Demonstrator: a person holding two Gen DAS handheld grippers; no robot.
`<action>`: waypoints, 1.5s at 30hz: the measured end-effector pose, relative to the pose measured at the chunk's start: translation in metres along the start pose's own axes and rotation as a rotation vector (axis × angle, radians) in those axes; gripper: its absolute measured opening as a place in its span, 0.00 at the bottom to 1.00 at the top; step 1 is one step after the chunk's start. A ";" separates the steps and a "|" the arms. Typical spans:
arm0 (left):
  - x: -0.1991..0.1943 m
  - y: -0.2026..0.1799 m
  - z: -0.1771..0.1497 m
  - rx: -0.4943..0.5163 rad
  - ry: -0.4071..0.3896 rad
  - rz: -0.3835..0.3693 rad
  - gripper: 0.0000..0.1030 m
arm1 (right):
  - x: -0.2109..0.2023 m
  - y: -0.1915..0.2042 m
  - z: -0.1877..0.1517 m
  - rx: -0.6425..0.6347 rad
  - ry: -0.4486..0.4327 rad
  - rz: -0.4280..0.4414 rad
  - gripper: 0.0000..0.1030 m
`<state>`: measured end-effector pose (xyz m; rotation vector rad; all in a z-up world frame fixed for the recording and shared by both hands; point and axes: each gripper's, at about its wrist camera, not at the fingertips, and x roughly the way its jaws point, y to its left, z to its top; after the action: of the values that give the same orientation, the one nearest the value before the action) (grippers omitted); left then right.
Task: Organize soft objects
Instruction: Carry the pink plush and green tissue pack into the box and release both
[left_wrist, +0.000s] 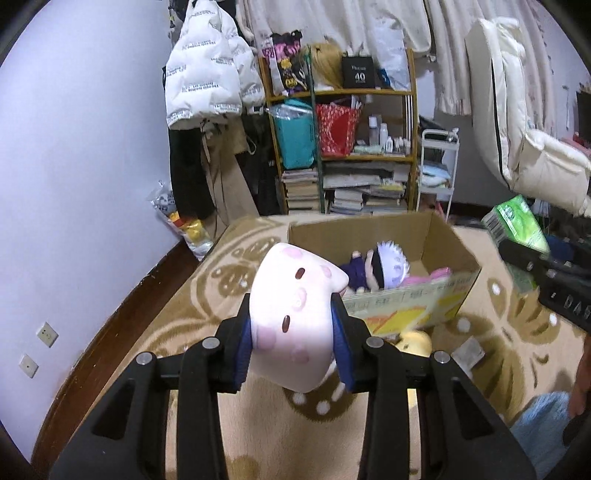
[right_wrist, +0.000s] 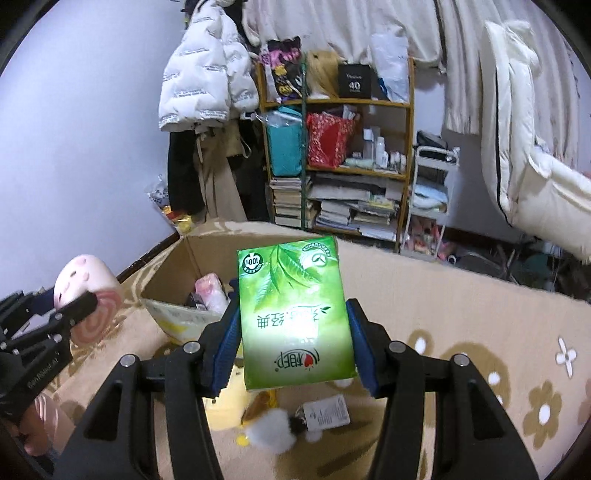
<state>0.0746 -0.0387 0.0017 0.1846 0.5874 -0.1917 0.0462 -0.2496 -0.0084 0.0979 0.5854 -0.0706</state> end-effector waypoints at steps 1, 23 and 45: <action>-0.001 0.000 0.003 0.000 -0.010 0.000 0.35 | -0.001 0.000 0.002 -0.002 -0.004 0.001 0.56; 0.079 -0.006 0.040 -0.014 0.001 0.000 0.36 | 0.075 0.011 0.025 -0.085 0.049 -0.011 0.56; 0.123 -0.027 0.026 0.036 0.070 -0.058 0.42 | 0.112 -0.001 0.020 -0.043 0.101 0.021 0.56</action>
<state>0.1824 -0.0862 -0.0498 0.2101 0.6591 -0.2527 0.1495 -0.2572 -0.0542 0.0664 0.6859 -0.0324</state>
